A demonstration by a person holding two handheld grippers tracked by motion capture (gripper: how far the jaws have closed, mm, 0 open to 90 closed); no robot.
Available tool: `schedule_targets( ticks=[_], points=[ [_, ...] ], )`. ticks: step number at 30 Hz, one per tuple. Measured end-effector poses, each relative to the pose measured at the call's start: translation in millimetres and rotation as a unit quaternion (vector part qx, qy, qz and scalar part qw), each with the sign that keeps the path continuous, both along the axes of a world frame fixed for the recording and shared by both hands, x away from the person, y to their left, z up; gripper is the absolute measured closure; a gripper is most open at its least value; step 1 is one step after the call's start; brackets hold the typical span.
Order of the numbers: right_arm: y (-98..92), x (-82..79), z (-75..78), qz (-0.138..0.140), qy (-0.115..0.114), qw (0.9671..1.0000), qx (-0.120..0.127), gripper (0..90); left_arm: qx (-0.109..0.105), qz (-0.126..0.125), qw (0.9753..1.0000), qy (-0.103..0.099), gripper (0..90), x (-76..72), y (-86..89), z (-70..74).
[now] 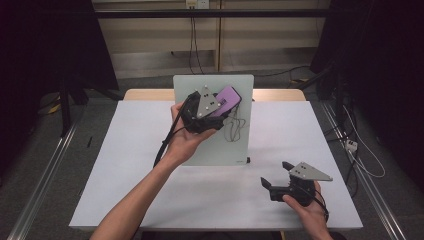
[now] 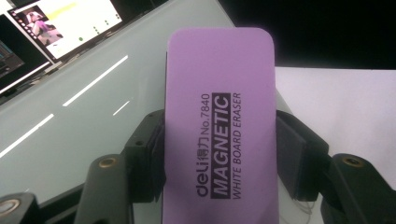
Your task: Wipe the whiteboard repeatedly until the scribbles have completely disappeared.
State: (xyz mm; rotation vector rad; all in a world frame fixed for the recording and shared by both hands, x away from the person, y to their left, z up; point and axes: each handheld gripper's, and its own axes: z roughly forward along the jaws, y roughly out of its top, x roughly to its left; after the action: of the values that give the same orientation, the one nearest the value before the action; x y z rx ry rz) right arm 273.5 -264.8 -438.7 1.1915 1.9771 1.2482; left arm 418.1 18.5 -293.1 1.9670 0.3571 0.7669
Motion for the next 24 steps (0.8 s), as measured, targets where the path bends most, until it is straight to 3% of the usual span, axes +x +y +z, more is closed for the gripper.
schedule_targets(
  ticks=[5,9,12,14,16,19,24],
  points=[
    [0.3,0.0,-0.1,0.001,0.0,1.0,-0.002,6.7,-0.011,0.009,0.9999,0.002,41.1,4.5,-1.3,6.7],
    [0.2,0.3,-0.2,0.001,0.0,1.0,-0.002,6.7,0.001,0.011,0.9999,-0.006,41.1,6.7,-4.9,9.8],
    [0.2,0.2,-0.2,0.002,0.0,1.0,-0.002,6.7,-0.011,0.009,0.9999,-0.003,41.1,6.8,-7.9,9.4],
    [0.4,0.2,-0.1,0.003,-0.001,1.0,-0.002,6.7,-0.015,0.012,0.9997,-0.012,41.1,7.5,-7.2,11.2],
    [0.4,0.1,-0.1,0.003,0.0,1.0,-0.002,6.7,-0.022,0.01,0.9997,-0.005,41.1,9.7,-6.9,11.7],
    [0.4,0.5,-0.2,0.003,0.0,1.0,-0.002,6.7,-0.013,0.01,0.9998,-0.013,41.1,9.3,-8.4,11.5],
    [0.6,-0.1,0.1,0.004,-0.001,1.0,-0.002,6.9,-0.009,0.007,0.9999,-0.009,41.2,9.4,-8.6,11.2]
  ],
)
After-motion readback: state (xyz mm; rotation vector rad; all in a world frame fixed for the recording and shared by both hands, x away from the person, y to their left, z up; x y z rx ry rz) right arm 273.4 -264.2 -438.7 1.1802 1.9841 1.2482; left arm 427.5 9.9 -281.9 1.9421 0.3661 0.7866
